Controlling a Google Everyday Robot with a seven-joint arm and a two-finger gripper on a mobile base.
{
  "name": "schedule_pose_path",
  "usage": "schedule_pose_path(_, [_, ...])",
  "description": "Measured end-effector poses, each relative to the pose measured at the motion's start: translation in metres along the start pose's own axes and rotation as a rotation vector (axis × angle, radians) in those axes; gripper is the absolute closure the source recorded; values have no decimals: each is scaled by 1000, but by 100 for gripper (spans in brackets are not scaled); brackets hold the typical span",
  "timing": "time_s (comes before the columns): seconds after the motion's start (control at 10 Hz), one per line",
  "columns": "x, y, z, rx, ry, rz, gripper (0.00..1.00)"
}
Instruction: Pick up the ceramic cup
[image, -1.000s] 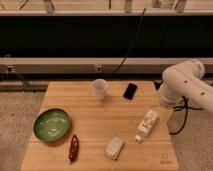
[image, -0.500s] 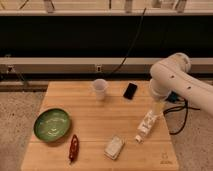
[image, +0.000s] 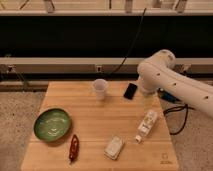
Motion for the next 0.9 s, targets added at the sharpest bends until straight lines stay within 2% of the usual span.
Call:
schedule_pose_path(0.2, [-7, -6, 1, 9, -5, -19, 20])
schedule_pose_path(0.4, [-32, -22, 4, 26, -23, -57, 20])
schedule_pose_path(0.9, [-44, -33, 8, 48, -29, -123, 20])
